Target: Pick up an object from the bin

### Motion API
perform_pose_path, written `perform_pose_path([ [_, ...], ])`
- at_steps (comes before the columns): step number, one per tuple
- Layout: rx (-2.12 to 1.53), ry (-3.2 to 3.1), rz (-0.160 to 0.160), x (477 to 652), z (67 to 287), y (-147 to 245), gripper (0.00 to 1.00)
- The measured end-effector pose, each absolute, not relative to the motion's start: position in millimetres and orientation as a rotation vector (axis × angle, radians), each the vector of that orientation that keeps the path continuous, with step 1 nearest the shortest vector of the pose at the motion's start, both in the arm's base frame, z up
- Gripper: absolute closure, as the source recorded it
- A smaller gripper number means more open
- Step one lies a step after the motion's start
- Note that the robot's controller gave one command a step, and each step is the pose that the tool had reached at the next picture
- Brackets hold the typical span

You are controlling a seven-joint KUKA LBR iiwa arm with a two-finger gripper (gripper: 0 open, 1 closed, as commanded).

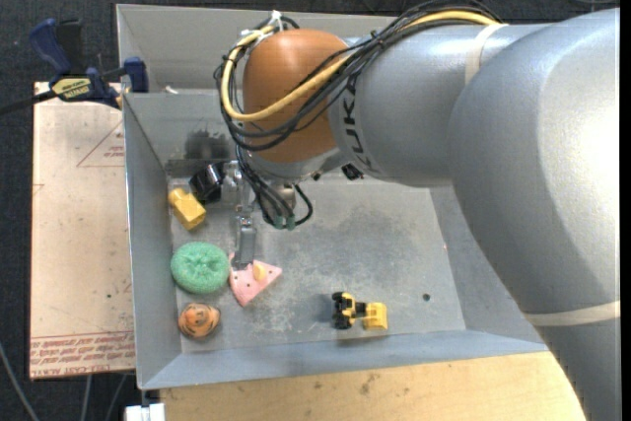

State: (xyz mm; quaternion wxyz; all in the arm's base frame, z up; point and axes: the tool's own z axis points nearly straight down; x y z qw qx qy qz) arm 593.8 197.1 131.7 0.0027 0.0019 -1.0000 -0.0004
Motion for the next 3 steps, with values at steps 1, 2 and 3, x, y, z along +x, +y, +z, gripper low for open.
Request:
perform_pose_path([
  [1,0.001,-3.142,-0.003,595.2,137,196,0.0],
  [2,0.095,-3.15,-0.004,579.2,122,197,0.0],
  [3,0.514,-3.099,-0.002,554.7,87,205,0.0],
])
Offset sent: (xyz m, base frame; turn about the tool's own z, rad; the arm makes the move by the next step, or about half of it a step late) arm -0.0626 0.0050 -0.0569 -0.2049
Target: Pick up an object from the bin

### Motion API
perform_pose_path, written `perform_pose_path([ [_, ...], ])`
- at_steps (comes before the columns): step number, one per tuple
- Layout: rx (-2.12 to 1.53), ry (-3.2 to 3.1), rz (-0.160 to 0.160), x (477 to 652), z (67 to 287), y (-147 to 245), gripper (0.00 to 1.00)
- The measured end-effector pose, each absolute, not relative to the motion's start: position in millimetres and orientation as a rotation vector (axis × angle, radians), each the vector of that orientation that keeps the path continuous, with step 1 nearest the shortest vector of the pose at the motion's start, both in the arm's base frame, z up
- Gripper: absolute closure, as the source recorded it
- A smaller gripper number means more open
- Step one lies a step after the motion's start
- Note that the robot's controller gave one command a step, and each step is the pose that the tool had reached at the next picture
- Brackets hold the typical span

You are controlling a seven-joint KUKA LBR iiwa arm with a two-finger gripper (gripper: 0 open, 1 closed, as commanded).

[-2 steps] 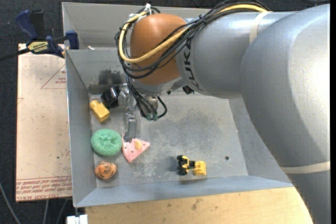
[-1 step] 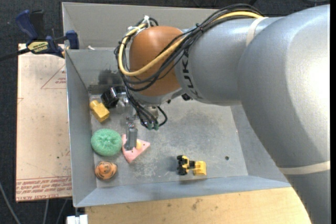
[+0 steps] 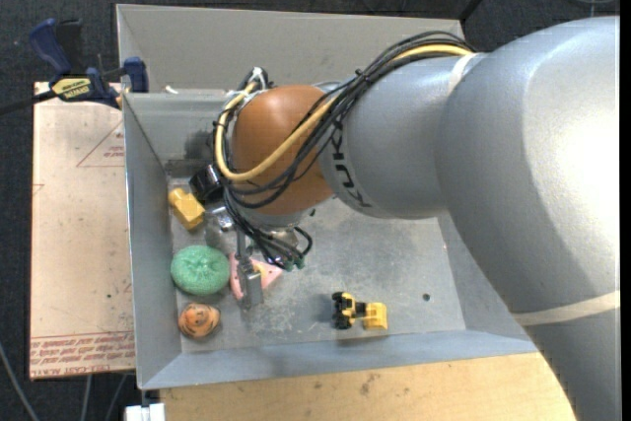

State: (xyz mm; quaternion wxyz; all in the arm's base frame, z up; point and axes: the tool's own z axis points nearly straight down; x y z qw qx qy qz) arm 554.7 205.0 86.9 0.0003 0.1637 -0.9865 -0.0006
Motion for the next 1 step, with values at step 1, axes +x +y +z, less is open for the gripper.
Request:
perform_pose_path([
  [1,0.587,-3.087,-0.003,546.1,79.5,214.3,1.0],
])
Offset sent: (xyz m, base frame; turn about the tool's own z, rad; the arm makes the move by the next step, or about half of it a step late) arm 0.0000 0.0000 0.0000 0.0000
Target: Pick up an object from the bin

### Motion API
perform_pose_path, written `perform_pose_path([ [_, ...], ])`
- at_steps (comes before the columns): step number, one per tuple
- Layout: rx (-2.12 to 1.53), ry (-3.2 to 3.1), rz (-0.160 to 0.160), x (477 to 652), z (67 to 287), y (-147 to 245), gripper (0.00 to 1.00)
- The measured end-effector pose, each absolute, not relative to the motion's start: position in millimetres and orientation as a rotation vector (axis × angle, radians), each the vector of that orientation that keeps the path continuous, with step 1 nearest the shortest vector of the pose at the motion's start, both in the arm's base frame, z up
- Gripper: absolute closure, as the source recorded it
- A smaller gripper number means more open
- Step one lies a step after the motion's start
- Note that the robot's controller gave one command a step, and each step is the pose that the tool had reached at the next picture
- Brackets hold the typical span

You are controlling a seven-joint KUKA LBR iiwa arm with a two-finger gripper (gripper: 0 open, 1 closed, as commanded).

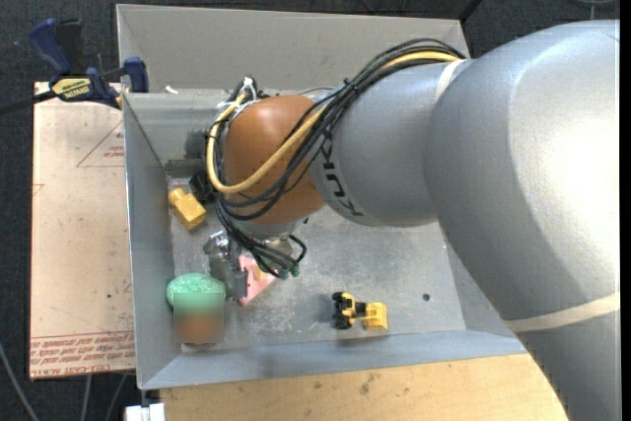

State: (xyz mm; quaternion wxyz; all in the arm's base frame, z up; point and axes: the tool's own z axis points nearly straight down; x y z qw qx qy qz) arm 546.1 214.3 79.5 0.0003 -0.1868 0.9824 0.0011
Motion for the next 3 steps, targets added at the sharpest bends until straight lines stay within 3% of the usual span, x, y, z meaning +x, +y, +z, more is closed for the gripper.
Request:
perform_pose_path([
  [1,-0.586,3.086,0.003,546.2,79.4,214.1,0.0],
  [3,-0.789,3.038,0.001,546.5,77.6,216.9,0.0],
])
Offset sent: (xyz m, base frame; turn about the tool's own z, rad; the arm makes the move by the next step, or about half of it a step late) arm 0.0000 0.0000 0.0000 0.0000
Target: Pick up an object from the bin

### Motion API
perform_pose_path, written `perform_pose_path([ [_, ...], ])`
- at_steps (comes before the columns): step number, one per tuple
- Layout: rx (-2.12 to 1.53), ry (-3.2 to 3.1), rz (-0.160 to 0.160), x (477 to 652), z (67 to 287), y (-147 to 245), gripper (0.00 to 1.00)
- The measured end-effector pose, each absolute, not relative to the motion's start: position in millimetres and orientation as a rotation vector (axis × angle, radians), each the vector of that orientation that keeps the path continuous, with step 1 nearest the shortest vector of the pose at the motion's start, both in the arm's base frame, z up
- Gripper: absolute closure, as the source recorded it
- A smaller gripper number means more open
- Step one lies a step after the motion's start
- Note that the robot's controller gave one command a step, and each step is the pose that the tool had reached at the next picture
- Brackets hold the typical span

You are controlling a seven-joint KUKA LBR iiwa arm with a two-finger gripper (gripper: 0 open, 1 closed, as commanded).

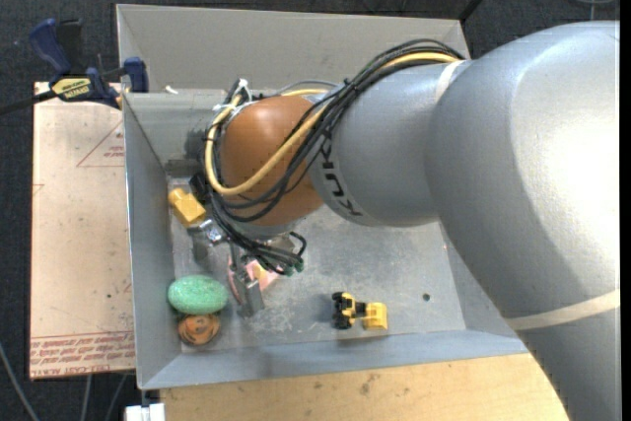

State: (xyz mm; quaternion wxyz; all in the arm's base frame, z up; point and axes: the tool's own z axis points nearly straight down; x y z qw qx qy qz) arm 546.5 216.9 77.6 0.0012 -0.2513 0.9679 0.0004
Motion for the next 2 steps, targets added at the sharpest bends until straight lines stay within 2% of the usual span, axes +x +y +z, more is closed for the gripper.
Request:
perform_pose_path([
  [1,-1.287,2.857,0.002,517.6,71.0,230.3,1.0],
  [2,-1.286,2.857,0.003,517.6,70.9,230.2,1.0],
])
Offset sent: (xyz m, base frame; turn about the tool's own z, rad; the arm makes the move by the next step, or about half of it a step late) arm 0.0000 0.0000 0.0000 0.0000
